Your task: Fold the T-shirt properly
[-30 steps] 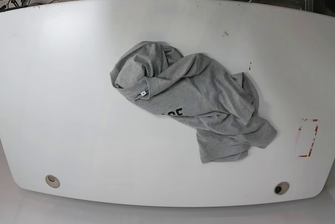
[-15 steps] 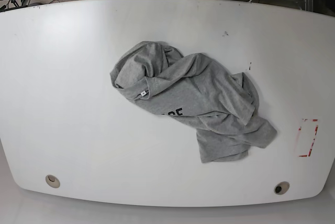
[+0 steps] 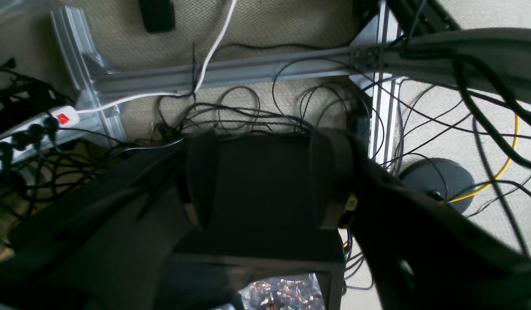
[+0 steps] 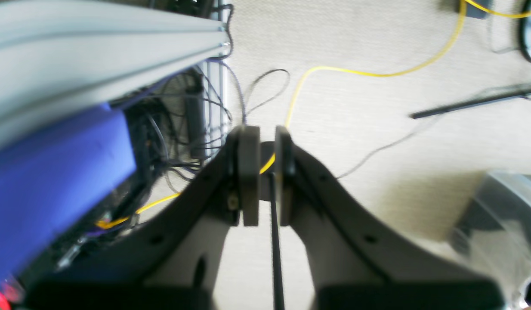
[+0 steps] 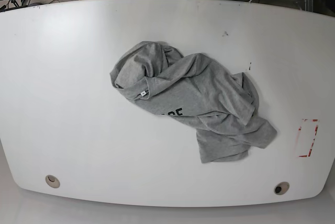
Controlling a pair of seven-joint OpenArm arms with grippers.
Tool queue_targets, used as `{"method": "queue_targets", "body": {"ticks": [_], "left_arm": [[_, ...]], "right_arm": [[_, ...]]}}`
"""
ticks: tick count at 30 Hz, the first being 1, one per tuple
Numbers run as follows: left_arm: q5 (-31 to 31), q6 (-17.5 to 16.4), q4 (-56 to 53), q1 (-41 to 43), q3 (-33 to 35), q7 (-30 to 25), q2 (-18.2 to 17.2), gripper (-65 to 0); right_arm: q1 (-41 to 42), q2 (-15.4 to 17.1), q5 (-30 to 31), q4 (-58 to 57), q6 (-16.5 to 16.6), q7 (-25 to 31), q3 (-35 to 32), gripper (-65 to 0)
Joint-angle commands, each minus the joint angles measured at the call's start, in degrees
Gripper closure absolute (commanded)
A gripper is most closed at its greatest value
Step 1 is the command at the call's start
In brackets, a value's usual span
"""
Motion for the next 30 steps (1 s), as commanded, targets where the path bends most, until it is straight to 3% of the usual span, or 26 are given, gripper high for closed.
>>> {"method": "queue_targets", "body": {"ticks": [1, 13, 21, 30], "left_arm": [[-0.2, 0.33, 4.28, 3.11, -0.09, -0.8, -0.23, -30.7], [-0.37, 0.33, 21.68, 13.66, -0.27, -0.8, -1.99, -30.7], [-0.37, 0.33, 31.79, 20.61, -0.44, -0.8, -2.08, -30.7], [-0.37, 0.33, 41.99, 27.47, -4.75, -0.8, -1.81, -30.7]], "right_arm": [[-3.08, -0.53, 0.05, 4.16, 0.23, 0.56, 0.09, -5.9], [-14.77, -1.59, 1.89, 23.41, 0.23, 0.39, -5.01, -5.9], [-20.93, -1.33, 8.48, 33.96, 0.23, -4.54, -8.09, -5.9], [-28.05, -1.33, 9.89, 46.09, 0.23, -6.56, -10.64, -5.7]]}}
